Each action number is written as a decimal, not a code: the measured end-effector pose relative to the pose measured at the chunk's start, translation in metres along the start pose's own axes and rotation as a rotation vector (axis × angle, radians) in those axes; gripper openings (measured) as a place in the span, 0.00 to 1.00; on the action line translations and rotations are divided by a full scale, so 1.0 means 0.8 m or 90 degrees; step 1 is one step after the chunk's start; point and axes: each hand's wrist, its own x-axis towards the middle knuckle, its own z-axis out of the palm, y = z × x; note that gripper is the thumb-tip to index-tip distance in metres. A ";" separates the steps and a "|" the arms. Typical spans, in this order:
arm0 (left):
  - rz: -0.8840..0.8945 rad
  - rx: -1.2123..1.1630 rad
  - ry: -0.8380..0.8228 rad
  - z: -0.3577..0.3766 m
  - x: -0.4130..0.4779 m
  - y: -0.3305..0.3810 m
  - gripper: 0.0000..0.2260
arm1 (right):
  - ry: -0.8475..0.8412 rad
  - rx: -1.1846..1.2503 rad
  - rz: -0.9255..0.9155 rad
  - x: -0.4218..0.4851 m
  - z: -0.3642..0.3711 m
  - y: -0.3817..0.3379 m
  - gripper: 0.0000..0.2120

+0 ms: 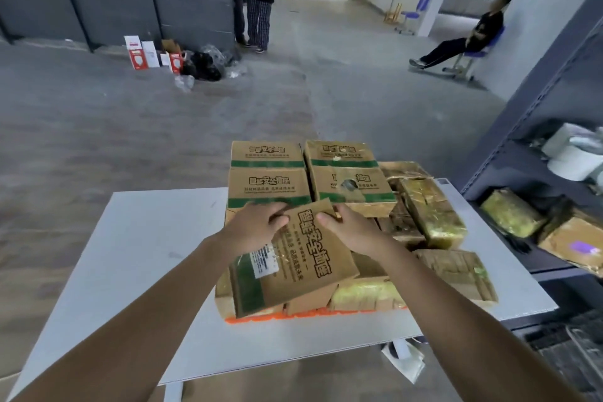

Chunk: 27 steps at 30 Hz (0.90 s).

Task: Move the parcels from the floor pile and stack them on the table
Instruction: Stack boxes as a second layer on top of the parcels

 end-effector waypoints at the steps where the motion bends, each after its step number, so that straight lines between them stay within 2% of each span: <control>1: -0.022 0.025 0.069 0.001 0.003 -0.011 0.14 | 0.001 0.014 0.016 0.006 0.004 0.000 0.31; 3: -0.092 0.058 0.202 0.002 0.005 -0.031 0.16 | -0.006 0.047 0.067 0.017 0.013 0.000 0.31; 5: -0.186 0.011 0.234 0.002 0.001 -0.050 0.17 | -0.010 0.071 0.107 0.028 0.021 0.003 0.31; 8: -0.345 -0.162 0.104 0.000 -0.007 -0.067 0.18 | -0.025 0.123 0.144 0.039 0.033 0.006 0.25; 10: -0.391 -0.299 0.010 0.002 -0.013 -0.072 0.21 | -0.006 0.122 0.154 0.042 0.041 0.003 0.26; 13: -0.373 -0.361 -0.021 0.005 -0.016 -0.073 0.21 | 0.035 0.052 0.156 0.049 0.047 0.003 0.27; 15: -0.355 -0.344 -0.015 0.010 -0.016 -0.070 0.18 | 0.035 0.016 0.137 0.050 0.046 0.000 0.21; 19: -0.372 -0.321 0.025 0.016 -0.017 -0.073 0.16 | 0.013 -0.021 0.112 0.047 0.050 -0.008 0.29; 22: -0.392 -0.314 0.020 0.017 -0.017 -0.077 0.17 | 0.025 -0.059 0.084 0.044 0.060 -0.015 0.28; 27: -0.381 -0.319 0.015 0.019 -0.014 -0.064 0.19 | 0.072 -0.060 0.099 0.031 0.062 -0.015 0.30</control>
